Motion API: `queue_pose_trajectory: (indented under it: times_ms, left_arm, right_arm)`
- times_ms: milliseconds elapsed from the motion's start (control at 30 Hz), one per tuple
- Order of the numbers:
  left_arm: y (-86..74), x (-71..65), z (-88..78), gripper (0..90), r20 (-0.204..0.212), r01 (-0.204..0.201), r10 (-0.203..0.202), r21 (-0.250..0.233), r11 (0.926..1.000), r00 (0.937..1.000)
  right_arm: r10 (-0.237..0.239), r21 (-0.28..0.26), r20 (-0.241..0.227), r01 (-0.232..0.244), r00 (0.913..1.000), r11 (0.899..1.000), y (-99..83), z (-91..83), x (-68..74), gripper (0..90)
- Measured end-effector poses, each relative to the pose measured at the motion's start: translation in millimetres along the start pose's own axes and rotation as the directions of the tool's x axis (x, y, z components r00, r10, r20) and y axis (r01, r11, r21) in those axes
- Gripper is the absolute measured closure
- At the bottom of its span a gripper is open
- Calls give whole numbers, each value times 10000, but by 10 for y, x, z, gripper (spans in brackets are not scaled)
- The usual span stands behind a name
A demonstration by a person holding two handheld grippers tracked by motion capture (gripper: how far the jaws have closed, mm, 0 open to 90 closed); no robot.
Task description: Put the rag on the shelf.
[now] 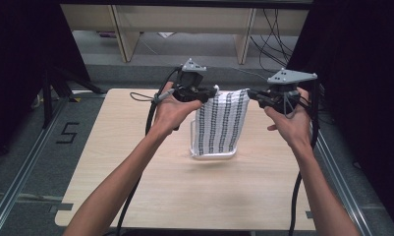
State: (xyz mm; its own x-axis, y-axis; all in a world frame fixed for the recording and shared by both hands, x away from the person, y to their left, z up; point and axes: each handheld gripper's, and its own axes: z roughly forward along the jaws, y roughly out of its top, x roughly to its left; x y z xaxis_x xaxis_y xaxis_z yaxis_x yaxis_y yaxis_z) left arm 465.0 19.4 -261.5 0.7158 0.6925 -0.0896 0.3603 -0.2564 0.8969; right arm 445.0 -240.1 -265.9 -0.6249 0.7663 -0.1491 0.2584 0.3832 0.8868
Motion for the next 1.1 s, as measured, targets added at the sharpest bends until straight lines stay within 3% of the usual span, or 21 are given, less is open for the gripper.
queue_pose_trajectory:
  times_ms: [200,233,300,333,533,633,800,900,1067,1100]
  left_arm:
    - [74,103,35,861,-236,246,-248,-85,9997,9994]
    - [86,122,47,861,-293,325,-328,-93,9994,9990]
    - [107,142,72,861,-370,400,-404,-118,9991,9985]
    - [119,158,75,861,-414,276,-277,-25,9996,9988]
    - [192,237,131,860,-650,392,-394,-45,9992,9971]
    - [208,315,202,859,-808,538,-533,43,9985,9953]
    - [167,420,342,859,-753,689,-671,216,9974,9949]
    - [144,458,419,858,-829,733,-703,332,9968,9941]
    - [109,516,503,858,-941,793,-744,494,9956,9928]
    - [94,539,522,858,-946,872,-819,538,9947,9921]
  right_arm:
    - [242,147,84,-243,9997,9996,133,162,-65,885]
    - [33,85,163,-35,9999,10000,151,178,-89,886]
    - [121,37,281,-122,9995,9999,192,213,-105,885]
    - [186,63,236,-188,9995,9998,209,229,-113,885]
    - [309,153,248,-313,9992,9994,268,325,-198,885]
    - [584,257,259,-590,9980,9979,290,410,-231,885]
    - [592,707,309,-612,9978,9956,266,559,-310,885]
    - [948,1173,246,-970,9952,9883,227,645,-336,885]
    - [885,1170,391,-925,9953,9888,189,790,-375,884]
    - [1102,1543,310,-1137,9934,9815,177,831,-380,884]
